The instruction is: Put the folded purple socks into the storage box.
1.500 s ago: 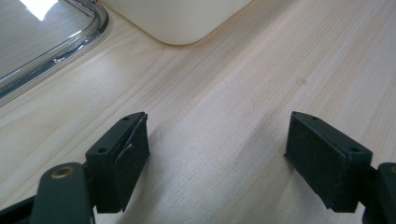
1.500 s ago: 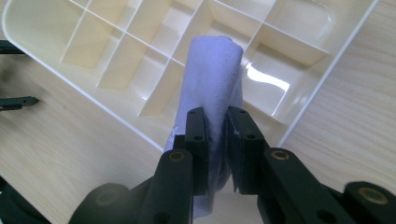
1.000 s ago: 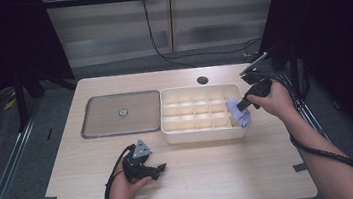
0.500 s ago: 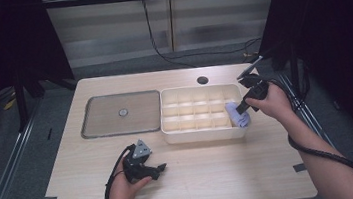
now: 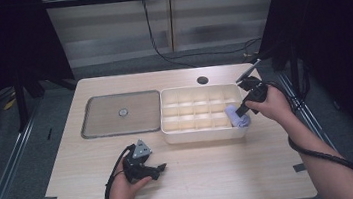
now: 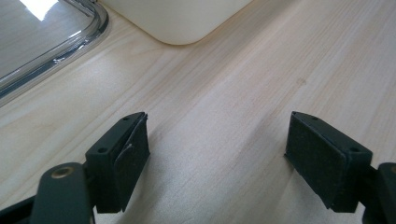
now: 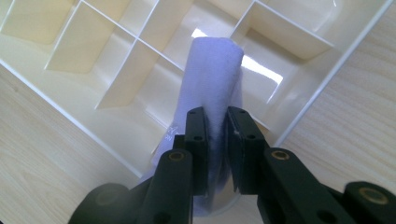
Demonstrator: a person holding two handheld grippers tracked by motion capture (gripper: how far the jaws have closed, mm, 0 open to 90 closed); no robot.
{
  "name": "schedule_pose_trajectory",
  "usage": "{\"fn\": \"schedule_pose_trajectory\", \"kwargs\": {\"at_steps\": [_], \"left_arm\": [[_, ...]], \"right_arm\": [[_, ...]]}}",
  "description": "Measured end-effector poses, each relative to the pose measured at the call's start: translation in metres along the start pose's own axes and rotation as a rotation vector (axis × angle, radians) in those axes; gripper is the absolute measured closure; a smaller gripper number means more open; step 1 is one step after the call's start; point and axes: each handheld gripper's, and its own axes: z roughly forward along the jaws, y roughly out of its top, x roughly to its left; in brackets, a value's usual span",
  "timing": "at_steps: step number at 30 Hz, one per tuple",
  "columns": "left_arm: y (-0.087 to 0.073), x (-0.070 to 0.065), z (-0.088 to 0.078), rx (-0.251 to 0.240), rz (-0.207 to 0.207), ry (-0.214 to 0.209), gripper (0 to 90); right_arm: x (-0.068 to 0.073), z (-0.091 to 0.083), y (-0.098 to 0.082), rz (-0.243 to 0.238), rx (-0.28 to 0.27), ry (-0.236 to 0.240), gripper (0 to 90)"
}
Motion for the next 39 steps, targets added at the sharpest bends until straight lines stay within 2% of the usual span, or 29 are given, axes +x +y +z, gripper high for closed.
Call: {"fn": "schedule_pose_trajectory", "kwargs": {"at_steps": [3, 4, 12, 18, 24, 34, 39], "left_arm": [[0.000, 0.000, 0.000, 0.000, 0.000, -0.001, 20.9], [0.000, 0.000, 0.000, 0.000, 0.000, 0.000, 20.9], [0.000, 0.000, 0.000, 0.000, 0.000, 0.000, 20.9], [0.000, 0.000, 0.000, 0.000, 0.001, 0.000, 20.9], [0.000, 0.000, 0.000, 0.000, 0.000, 0.000, 20.9], [0.000, 0.000, 0.000, -0.002, -0.003, 0.000, 20.9], [0.000, 0.000, 0.000, -0.003, -0.005, -0.001, 20.9]], "right_arm": [[0.000, 0.000, -0.001, 0.001, 0.006, 0.000, 79.1], [0.000, 0.001, -0.002, -0.017, -0.005, 0.002, 79.0], [0.000, 0.002, -0.004, -0.020, 0.001, 0.004, 79.0], [0.000, 0.005, -0.006, -0.031, 0.019, -0.006, 79.1], [-0.001, 0.009, -0.006, -0.022, 0.035, -0.005, 79.2], [0.004, 0.014, -0.006, -0.033, 0.057, -0.038, 79.2], [0.005, 0.016, -0.007, -0.034, 0.063, -0.039, 79.1]]}}
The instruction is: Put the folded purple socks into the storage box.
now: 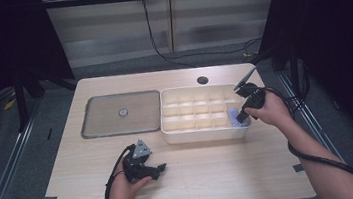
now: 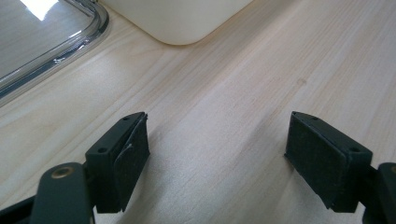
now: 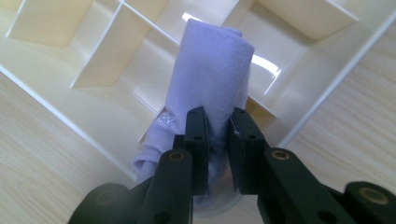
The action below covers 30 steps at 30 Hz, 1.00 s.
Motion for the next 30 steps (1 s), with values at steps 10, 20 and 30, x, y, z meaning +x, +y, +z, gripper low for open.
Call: {"fn": "schedule_pose_trajectory", "kwargs": {"at_steps": [10, 20, 30], "left_arm": [[0.000, 0.000, 0.000, 0.002, -0.001, 0.002, 20.9], [0.000, 0.000, 0.000, 0.002, -0.001, 0.002, 20.9], [0.000, 0.000, 0.000, 0.002, -0.001, 0.002, 20.8]], "right_arm": [[-0.002, 0.006, -0.004, 0.012, 0.006, 0.009, 79.0], [-0.001, 0.008, -0.005, 0.014, -0.004, 0.005, 78.7], [0.001, 0.012, -0.006, 0.015, 0.002, 0.000, 78.0]]}}
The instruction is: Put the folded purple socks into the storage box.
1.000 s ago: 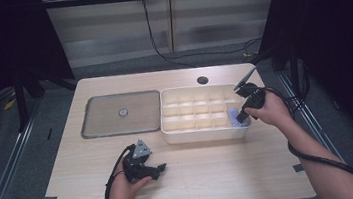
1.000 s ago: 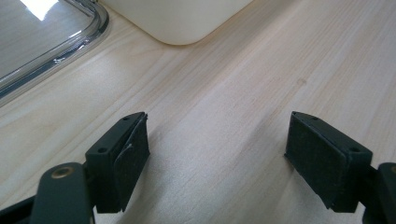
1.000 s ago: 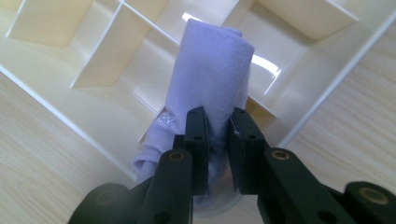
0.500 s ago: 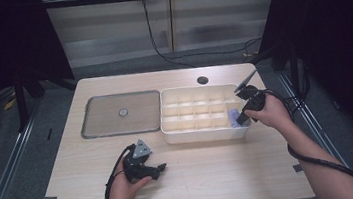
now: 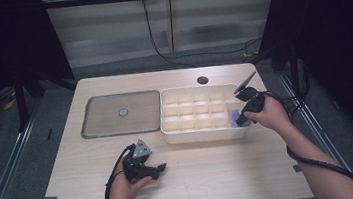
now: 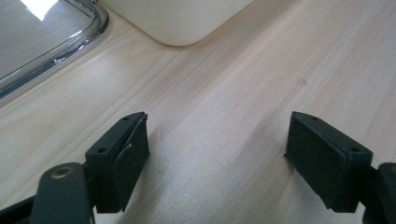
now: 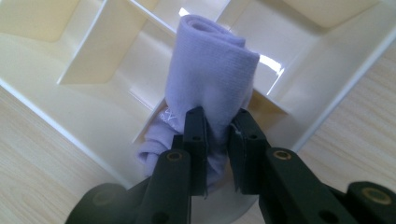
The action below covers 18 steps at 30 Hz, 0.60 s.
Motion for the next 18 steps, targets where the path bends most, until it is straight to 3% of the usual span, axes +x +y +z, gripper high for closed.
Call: {"fn": "schedule_pose_trajectory", "kwargs": {"at_steps": [18], "left_arm": [[0.0000, 0.0000, 0.0000, 0.000, -0.001, 0.000, 20.8]], "right_arm": [[0.0046, 0.0052, 0.0025, -0.018, 0.023, -0.011, 70.6]]}}
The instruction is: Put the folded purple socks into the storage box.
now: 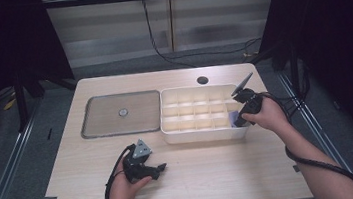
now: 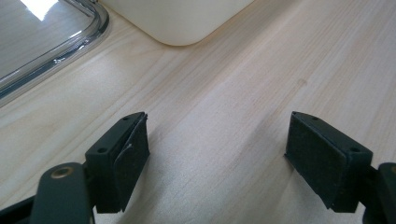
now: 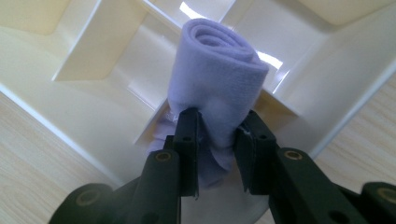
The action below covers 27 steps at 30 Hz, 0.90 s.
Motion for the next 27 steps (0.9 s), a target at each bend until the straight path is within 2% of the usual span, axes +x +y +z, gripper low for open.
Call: {"fn": "schedule_pose_trajectory", "kwargs": {"at_steps": [12, 27], "left_arm": [[0.000, 0.000, 0.000, 0.000, 0.005, 0.003, 20.8], [0.000, -0.001, 0.001, -0.009, -0.009, 0.002, 20.8]], "right_arm": [[0.002, -0.005, 0.005, -0.013, 0.019, -0.005, 65.2], [0.002, -0.021, 0.008, -0.023, 0.016, -0.020, 64.8]]}}
